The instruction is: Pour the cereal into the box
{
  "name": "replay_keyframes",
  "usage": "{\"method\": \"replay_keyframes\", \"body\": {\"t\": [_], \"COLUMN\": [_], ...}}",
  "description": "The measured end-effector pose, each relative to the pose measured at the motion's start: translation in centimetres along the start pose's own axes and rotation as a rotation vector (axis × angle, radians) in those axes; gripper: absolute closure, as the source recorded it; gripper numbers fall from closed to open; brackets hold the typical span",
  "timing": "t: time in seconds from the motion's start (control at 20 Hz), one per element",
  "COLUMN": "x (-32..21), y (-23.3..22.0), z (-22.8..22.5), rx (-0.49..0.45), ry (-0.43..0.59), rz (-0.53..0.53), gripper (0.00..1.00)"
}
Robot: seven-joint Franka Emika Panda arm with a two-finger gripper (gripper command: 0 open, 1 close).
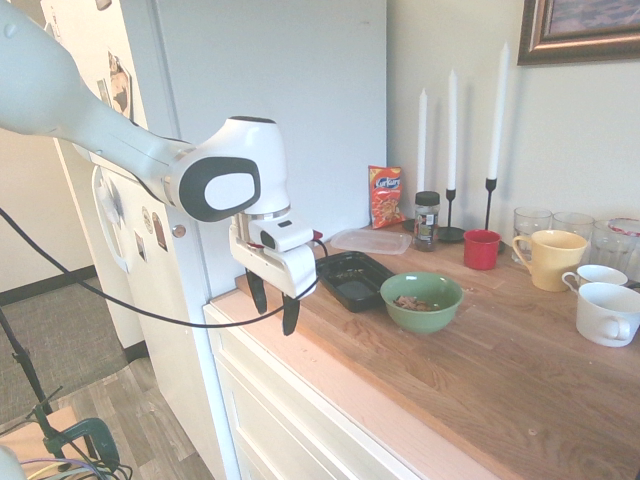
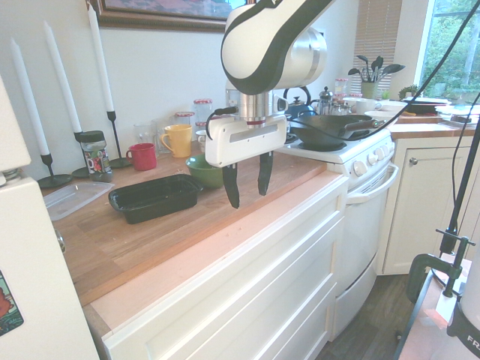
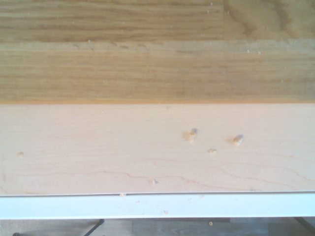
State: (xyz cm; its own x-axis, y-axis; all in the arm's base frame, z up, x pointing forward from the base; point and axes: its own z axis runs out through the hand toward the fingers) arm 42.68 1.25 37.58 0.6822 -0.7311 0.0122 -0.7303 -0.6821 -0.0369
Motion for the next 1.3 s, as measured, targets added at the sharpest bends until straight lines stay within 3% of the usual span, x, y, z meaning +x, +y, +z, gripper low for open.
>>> {"method": "replay_keyframes", "body": {"t": [0.2, 0.45, 0.7, 1.0, 1.3], "x": [1.5, 10.1, 19.0, 26.4, 29.7], "y": [-0.1, -0.6, -0.5, -0.1, -0.9], "z": [-1.2, -7.0, -9.2, -7.4, -3.2], "rx": [0.018, 0.059, 0.064, 0.053, 0.031], "ry": [0.015, 0.05, 0.059, 0.007, -0.043], "rz": [0.013, 0.055, 0.113, 0.169, 0.194], "gripper": [0.0, 0.0, 0.0, 0.0, 0.0]}}
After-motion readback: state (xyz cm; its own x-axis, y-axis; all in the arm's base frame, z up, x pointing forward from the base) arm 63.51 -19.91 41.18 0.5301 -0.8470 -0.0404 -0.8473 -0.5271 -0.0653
